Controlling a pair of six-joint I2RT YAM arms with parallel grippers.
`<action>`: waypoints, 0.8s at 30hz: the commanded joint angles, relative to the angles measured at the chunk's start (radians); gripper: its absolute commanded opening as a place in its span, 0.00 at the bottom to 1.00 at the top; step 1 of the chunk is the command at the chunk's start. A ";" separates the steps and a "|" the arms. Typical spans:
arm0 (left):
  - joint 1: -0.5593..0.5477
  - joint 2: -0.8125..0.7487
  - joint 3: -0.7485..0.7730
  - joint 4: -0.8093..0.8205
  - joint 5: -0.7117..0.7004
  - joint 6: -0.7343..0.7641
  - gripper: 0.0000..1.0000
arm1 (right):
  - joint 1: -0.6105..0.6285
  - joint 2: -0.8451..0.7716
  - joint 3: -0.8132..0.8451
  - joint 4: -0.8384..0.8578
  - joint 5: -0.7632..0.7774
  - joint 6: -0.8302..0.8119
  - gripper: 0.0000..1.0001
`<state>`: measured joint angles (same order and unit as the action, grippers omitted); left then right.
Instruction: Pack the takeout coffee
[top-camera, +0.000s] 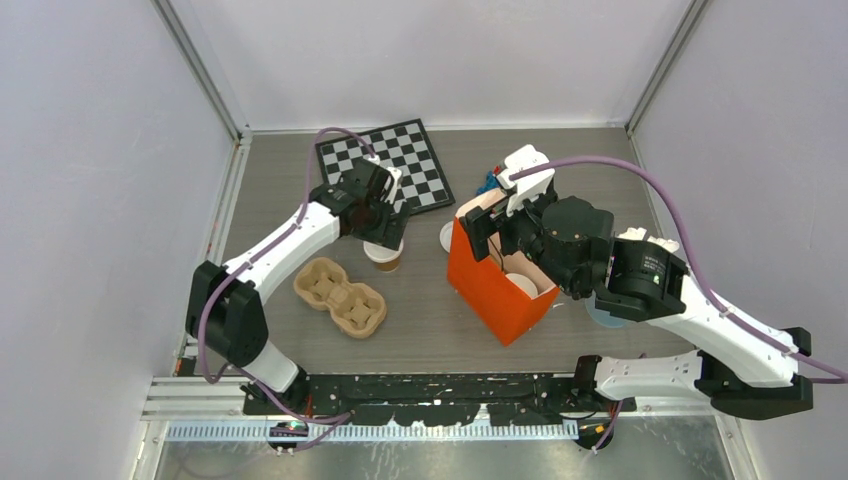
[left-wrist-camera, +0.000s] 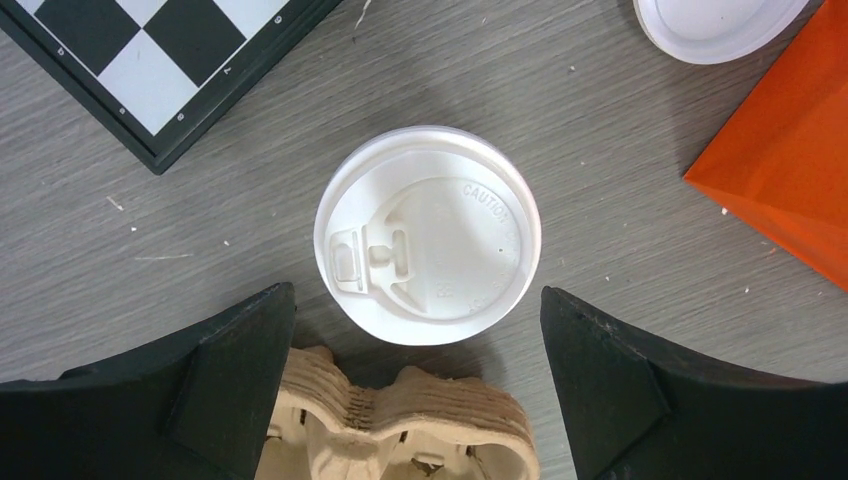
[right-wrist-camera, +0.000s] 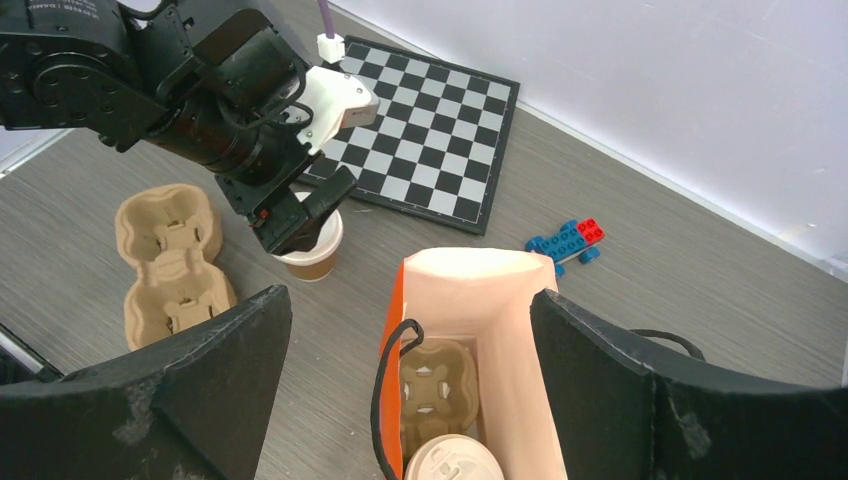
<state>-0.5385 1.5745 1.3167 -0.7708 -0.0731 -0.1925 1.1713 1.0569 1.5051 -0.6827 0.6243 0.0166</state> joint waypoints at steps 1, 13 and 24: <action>-0.009 -0.059 -0.039 0.126 0.022 0.041 0.93 | 0.000 -0.003 0.024 0.023 0.011 -0.010 0.93; -0.017 -0.060 -0.106 0.202 0.024 0.074 0.88 | -0.001 -0.016 0.023 0.023 0.019 -0.003 0.93; -0.018 -0.059 -0.129 0.228 0.040 0.085 0.84 | -0.001 -0.009 0.021 0.023 0.021 -0.006 0.93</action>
<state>-0.5510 1.5467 1.1904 -0.5919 -0.0509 -0.1223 1.1713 1.0584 1.5051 -0.6827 0.6273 0.0132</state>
